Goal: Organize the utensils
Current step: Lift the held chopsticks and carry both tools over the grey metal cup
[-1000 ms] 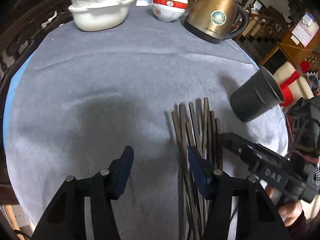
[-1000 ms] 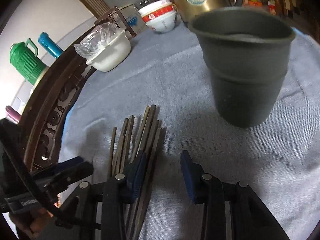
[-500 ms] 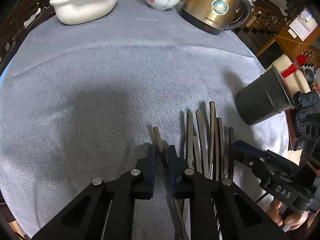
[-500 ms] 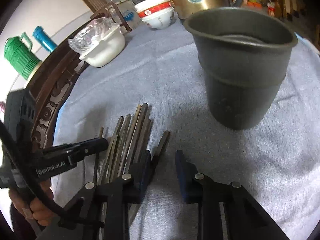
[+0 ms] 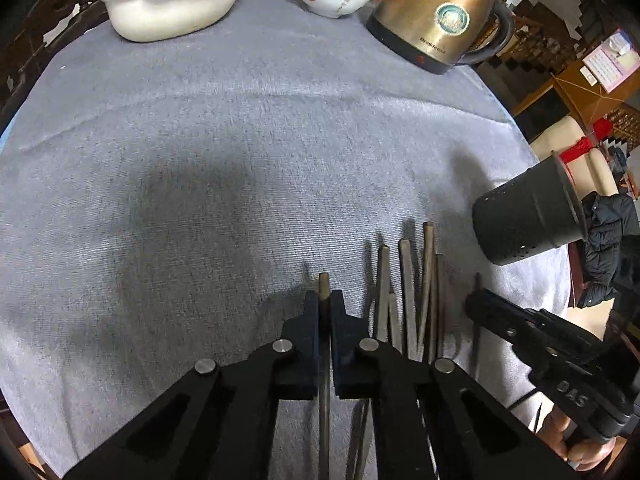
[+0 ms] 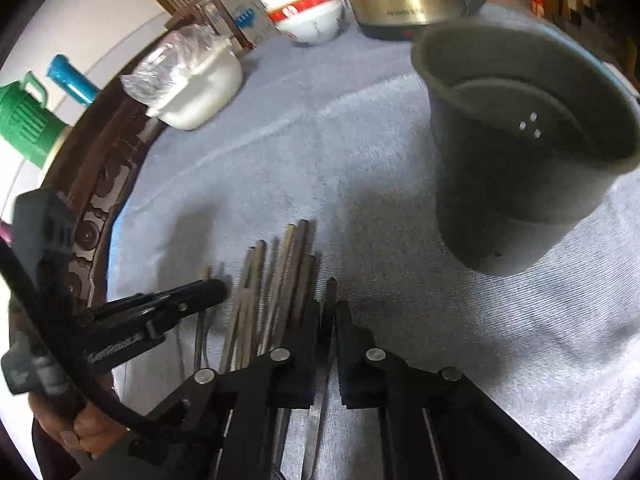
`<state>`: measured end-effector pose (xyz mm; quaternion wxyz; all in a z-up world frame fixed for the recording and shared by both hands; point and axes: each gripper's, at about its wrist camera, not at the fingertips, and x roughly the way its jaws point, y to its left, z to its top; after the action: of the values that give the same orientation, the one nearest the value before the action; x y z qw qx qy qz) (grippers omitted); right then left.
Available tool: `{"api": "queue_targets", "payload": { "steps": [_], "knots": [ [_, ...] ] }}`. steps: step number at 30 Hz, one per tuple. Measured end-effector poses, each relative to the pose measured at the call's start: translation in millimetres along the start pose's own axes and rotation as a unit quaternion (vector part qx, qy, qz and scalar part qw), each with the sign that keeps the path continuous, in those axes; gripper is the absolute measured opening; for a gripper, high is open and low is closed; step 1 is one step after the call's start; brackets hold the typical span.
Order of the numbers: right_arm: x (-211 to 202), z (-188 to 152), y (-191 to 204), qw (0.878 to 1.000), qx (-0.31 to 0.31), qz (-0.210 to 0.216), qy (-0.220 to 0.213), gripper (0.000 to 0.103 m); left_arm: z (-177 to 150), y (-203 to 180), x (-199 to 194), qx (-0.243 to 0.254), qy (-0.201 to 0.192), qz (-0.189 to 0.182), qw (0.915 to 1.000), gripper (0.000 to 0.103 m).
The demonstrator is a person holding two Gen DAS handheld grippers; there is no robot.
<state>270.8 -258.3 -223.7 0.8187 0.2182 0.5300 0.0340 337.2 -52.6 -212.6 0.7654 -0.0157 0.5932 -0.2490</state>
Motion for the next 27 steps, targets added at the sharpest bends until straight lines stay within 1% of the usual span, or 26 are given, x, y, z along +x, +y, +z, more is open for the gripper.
{"api": "queue_targets", "payload": {
  "steps": [4, 7, 9, 10, 13, 16, 20, 25, 26, 27],
  "knots": [
    [-30.5, -4.0, 4.8, 0.999, -0.009, 0.029, -0.034, 0.007, -4.4, -8.5, -30.0, 0.010, -0.028, -0.002, 0.9996, 0.005],
    [-58.8, -6.3, 9.4, 0.996, -0.021, 0.044, -0.069, 0.007, -8.4, -21.2, -62.8, 0.023, -0.060, -0.007, 0.9979, 0.005],
    [-80.3, -7.8, 11.5, 0.993, -0.030, 0.051, -0.098, 0.007, -10.6, -32.4, -86.0, 0.039, -0.084, -0.005, 0.9956, 0.005],
    [-91.5, -8.5, 12.8, 0.991, -0.034, 0.053, -0.114, 0.006, -12.4, -41.1, -101.8, 0.051, -0.101, -0.002, 0.9936, 0.005],
    [-126.3, -11.6, 12.4, 0.984, -0.040, 0.064, -0.161, 0.006, -16.9, -58.9, -135.5, 0.074, -0.135, -0.004, 0.9881, 0.005],
    [-157.2, -10.8, 12.1, 0.975, -0.040, 0.073, -0.206, 0.006, -17.1, -76.5, -157.7, 0.089, -0.158, -0.009, 0.9833, 0.005],
    [-196.3, -7.5, 6.5, 0.958, -0.034, 0.072, -0.275, 0.006, -10.9, -97.2, -186.9, 0.105, -0.190, -0.017, 0.9760, 0.005],
    [-238.8, 7.5, -8.8, 0.936, -0.008, 0.065, -0.345, 0.006, 16.9, -126.7, -213.7, 0.111, -0.229, -0.016, 0.9669, 0.005],
    [-246.3, 10.0, -11.0, 0.932, -0.003, 0.060, -0.357, 0.006, 22.3, -132.7, -217.0, 0.111, -0.237, -0.016, 0.9651, 0.005],
    [-256.8, 14.5, -12.8, 0.925, 0.001, 0.051, -0.376, 0.006, 30.3, -140.0, -224.4, 0.110, -0.251, -0.016, 0.9616, 0.005]
  ]
}}
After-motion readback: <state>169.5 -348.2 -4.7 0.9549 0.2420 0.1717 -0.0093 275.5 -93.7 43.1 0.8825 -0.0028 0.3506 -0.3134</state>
